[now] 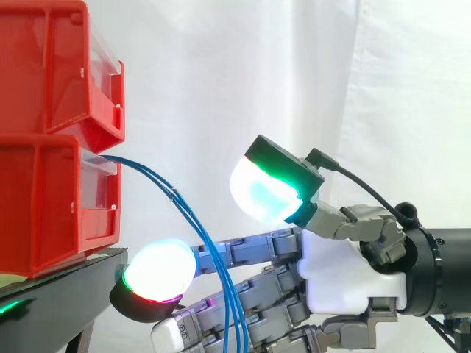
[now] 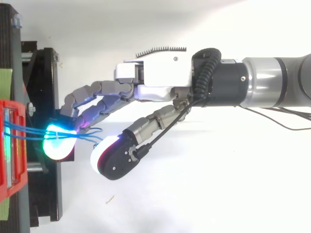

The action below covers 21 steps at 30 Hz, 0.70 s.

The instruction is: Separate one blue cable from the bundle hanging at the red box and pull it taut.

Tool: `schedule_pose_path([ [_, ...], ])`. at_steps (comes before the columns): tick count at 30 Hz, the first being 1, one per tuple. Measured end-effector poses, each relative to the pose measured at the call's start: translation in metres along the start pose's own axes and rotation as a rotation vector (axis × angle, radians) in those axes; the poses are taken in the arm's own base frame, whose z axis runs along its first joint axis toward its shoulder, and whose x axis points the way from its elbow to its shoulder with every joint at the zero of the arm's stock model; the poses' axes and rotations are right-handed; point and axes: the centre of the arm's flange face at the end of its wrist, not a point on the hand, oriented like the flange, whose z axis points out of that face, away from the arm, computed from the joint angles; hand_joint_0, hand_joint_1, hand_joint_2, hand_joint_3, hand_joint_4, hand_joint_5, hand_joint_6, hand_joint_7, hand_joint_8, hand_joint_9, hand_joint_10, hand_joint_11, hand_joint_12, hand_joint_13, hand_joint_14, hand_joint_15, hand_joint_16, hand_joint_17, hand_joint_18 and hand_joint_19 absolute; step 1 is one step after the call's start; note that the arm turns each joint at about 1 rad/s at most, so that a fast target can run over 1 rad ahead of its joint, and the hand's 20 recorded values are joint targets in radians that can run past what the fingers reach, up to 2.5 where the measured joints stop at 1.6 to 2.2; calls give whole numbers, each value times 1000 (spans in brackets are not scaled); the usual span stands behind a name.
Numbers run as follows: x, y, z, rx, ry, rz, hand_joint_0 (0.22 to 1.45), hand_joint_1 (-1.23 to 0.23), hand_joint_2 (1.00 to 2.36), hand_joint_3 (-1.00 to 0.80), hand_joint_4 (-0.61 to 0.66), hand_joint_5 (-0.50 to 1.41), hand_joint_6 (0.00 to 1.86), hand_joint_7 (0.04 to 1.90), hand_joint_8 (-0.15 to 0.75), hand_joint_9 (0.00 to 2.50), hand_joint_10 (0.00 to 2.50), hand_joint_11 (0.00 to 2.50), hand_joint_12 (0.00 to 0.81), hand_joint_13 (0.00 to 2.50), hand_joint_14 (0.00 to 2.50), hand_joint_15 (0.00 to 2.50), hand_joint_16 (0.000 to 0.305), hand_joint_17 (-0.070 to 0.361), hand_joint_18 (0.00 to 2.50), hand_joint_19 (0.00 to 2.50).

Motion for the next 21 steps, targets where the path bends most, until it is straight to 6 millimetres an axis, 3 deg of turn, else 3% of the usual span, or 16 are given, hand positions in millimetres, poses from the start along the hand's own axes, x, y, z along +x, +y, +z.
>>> schedule_pose_path([
  [21, -11, 1, -2, -9, 19, 4, 567, -673, 1002, -468, 217, -153, 502, 999, 305, 637, 6, 277, 334, 593, 7, 208, 37, 82, 444, 257],
])
